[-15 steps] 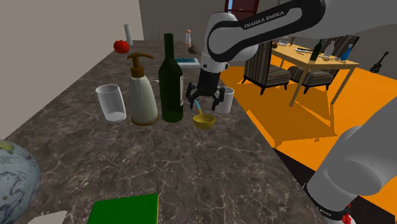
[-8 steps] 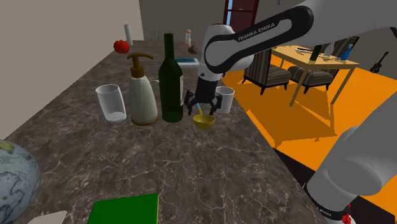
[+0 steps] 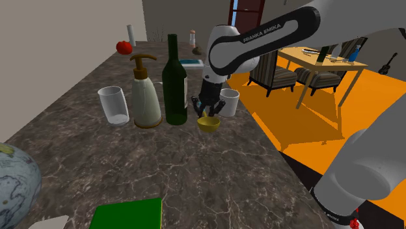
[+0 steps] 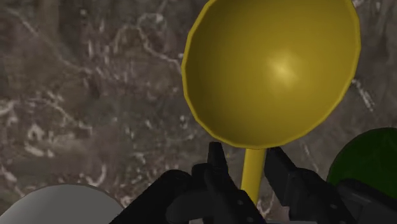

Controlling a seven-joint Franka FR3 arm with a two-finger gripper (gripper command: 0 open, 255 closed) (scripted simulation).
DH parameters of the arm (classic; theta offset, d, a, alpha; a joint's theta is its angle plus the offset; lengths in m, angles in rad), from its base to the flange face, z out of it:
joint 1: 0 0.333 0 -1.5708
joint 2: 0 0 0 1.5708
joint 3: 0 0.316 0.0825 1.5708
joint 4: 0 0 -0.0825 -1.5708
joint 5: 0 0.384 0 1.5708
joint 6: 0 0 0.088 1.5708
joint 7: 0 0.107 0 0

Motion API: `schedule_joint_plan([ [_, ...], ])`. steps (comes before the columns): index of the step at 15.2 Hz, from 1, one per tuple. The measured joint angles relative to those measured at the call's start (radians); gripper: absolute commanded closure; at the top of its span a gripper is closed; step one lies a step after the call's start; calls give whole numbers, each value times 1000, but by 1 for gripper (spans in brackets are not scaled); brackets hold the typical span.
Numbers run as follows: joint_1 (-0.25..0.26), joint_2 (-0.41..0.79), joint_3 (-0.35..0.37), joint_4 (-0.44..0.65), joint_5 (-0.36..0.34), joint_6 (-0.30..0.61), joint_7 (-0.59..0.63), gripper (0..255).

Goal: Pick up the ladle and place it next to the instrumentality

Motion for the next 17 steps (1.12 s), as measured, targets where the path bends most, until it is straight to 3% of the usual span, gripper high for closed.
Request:
schedule_joint_plan([
  [9, 1, 0, 1, 4, 0, -4, 2, 255],
  [17, -4, -33, -7, 71, -6, -105, 12, 255],
])
